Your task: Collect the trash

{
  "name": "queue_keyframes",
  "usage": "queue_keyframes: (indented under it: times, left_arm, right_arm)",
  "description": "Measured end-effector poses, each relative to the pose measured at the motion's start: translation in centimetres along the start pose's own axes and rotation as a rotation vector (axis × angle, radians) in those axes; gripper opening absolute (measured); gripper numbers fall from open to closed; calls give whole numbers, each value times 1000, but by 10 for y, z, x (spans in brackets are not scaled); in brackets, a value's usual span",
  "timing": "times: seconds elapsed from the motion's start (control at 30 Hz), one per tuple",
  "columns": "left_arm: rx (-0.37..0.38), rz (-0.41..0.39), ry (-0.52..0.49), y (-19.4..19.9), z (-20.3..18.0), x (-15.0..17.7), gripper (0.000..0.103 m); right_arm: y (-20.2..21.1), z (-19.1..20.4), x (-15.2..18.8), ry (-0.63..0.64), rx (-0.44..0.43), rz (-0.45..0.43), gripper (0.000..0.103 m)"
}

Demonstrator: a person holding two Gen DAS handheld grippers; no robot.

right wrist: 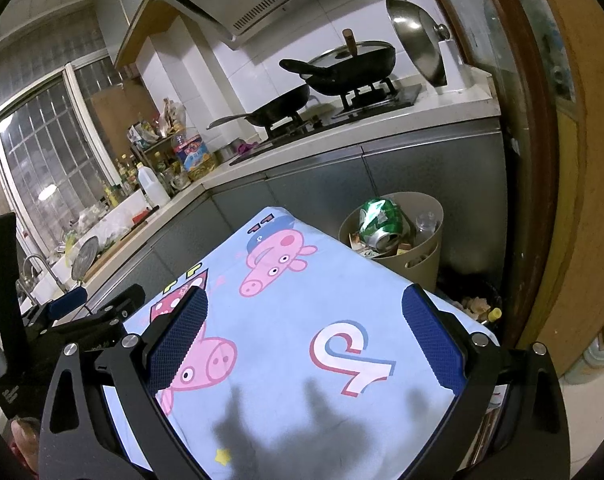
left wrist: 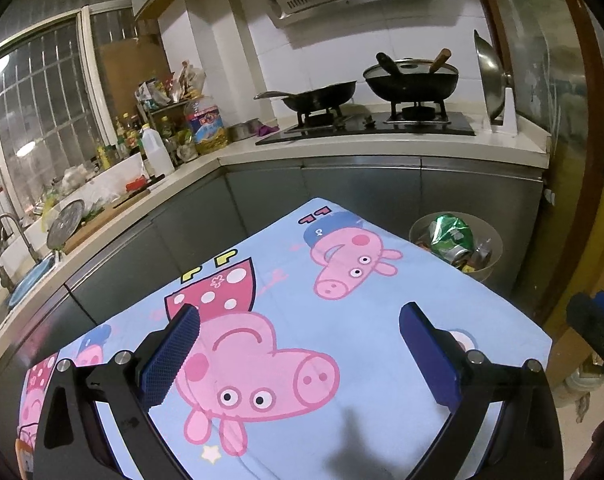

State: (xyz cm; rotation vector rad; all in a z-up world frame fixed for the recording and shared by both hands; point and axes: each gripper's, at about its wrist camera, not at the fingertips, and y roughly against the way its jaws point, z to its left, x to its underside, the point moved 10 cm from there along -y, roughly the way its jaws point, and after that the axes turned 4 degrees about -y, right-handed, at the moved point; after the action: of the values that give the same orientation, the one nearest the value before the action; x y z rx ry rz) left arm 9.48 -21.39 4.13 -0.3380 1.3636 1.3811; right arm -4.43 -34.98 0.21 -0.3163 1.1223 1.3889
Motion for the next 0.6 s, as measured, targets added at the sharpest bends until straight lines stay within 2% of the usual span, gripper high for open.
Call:
queue_keyframes:
  times: [0.6]
  left_arm:
    - [-15, 23, 27, -4, 9, 5, 99]
  right_arm:
    - [1, 1, 2, 1, 0, 0, 97]
